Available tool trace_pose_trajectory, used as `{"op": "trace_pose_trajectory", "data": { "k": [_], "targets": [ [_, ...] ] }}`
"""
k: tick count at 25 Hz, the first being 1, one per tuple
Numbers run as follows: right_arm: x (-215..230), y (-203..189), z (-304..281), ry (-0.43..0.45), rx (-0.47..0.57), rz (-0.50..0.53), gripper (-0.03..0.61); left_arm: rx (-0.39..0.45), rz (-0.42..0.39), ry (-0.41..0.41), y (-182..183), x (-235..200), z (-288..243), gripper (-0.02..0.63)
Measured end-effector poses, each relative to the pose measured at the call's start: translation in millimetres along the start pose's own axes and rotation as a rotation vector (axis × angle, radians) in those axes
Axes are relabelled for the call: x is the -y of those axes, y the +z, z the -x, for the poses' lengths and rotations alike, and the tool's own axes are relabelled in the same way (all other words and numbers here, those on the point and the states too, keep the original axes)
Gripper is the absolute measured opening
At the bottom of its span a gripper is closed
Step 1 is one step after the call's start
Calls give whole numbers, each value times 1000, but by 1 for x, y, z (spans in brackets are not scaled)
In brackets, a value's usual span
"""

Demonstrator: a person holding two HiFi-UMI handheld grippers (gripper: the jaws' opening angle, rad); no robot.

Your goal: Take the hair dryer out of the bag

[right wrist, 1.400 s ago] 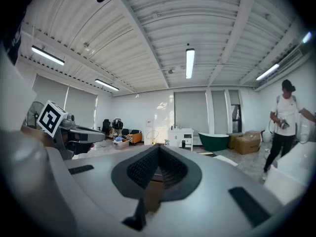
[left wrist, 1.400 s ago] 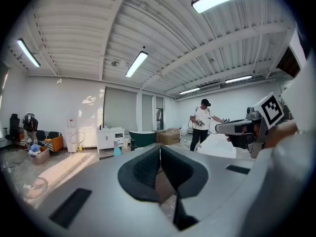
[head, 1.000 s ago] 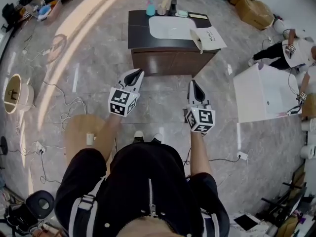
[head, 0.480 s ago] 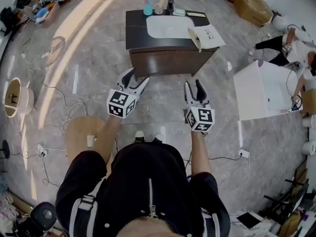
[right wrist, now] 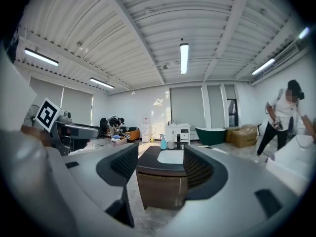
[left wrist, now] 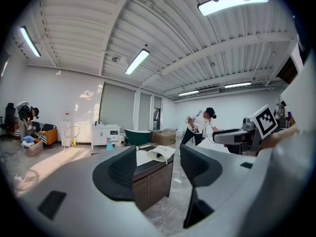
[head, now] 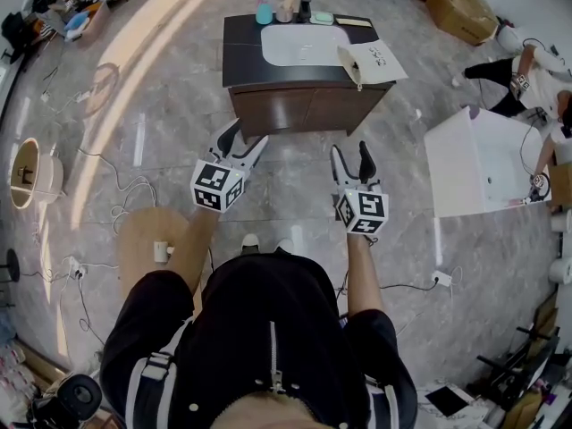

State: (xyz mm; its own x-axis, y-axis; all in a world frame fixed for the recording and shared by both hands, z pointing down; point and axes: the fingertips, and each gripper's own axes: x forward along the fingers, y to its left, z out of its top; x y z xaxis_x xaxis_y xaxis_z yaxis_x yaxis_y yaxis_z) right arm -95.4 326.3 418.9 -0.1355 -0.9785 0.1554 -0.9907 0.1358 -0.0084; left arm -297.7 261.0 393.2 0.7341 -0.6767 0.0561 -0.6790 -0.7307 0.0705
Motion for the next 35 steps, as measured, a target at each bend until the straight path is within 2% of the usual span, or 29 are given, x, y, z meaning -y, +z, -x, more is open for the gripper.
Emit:
{"op": "trace_pose_trajectory", "data": {
  "k": [11,16,23,35],
  "targets": [
    [37,0,2,31,6,-7,279,-44,18,-9,-19,35,-30,284],
    [58,-4,-10,26,1,-13,279,-48,21,-14,-21,34,-56,284],
    [85,-2,-56,14,-11,-5,279,-46,33,-31,-22,9,-111,284],
    [149,29,-176,-50,-20,-4,279,-36,15,-110,2,-59,-249,282]
  ]
}}
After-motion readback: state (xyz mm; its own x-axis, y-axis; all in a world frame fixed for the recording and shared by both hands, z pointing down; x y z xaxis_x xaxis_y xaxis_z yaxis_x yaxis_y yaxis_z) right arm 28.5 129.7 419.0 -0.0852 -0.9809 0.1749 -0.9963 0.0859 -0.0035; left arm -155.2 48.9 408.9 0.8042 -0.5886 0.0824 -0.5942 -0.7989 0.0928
